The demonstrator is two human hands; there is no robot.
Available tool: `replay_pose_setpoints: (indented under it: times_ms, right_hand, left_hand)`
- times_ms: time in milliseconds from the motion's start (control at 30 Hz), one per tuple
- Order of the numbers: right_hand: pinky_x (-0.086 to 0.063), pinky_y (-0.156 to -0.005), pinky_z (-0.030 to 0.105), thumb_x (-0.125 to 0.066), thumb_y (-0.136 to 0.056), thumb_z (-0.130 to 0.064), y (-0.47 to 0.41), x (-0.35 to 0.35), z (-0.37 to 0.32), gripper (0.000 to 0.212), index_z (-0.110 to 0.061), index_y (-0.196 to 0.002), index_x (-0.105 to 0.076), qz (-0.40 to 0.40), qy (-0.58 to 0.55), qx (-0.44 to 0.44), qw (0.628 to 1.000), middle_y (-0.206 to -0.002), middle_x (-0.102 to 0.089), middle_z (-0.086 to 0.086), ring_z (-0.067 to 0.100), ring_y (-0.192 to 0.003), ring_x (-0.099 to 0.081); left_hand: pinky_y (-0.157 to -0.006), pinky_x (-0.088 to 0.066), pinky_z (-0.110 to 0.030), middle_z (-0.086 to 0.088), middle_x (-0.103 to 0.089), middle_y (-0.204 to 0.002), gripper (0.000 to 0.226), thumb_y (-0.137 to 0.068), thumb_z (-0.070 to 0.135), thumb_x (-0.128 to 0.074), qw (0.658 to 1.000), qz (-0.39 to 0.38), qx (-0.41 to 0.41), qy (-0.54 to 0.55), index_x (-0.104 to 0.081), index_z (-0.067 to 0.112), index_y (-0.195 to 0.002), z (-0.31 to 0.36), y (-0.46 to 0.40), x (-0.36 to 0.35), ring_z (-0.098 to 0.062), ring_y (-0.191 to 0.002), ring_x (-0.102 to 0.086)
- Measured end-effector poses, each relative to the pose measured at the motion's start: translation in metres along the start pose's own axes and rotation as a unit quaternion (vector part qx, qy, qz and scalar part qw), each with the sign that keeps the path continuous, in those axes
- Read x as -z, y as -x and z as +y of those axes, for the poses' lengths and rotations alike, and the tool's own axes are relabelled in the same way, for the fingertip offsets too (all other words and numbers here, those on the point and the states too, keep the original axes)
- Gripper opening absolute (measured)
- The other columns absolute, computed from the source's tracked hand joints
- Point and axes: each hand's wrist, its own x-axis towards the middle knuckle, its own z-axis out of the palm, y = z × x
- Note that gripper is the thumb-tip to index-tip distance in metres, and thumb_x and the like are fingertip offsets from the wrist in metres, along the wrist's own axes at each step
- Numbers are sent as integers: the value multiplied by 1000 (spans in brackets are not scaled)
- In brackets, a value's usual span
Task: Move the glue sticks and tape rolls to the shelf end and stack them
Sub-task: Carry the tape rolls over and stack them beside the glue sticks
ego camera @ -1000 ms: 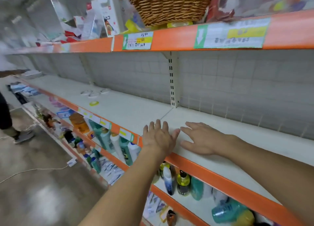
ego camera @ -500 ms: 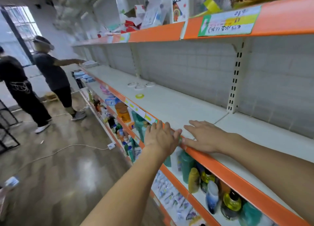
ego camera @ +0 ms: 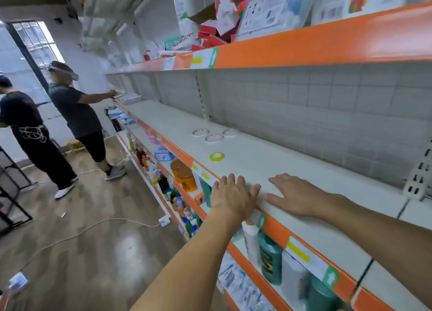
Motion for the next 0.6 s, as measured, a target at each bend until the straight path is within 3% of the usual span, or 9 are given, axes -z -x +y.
replay_pose_setpoints:
  times_ms: [333, 600]
  right_hand:
    - [-34, -110, 34, -44, -95, -62, -104, -26, -30, 74, -16, -151, -33, 31, -63, -37, 997, -151, -40, 7, 24, -136, -40]
    - [-22, -115, 28, -48, -94, -63, -192, -49, -72, 85, -13, -157, -19, 91, -85, -52, 991, -160, -28, 7, 21, -145, -28]
  left_hand:
    - [-115, -25, -43, -10, -41, -143, 58, -102, 55, -21, 998, 13, 6, 61, -42, 13, -137, -86, -89, -22, -29, -138, -31]
    - [-118, -21, -41, -10, -37, -150, 58, -102, 52, -24, 996, 30, -33, 75, -38, 12, -142, -159, -170, -34, -28, -143, -27]
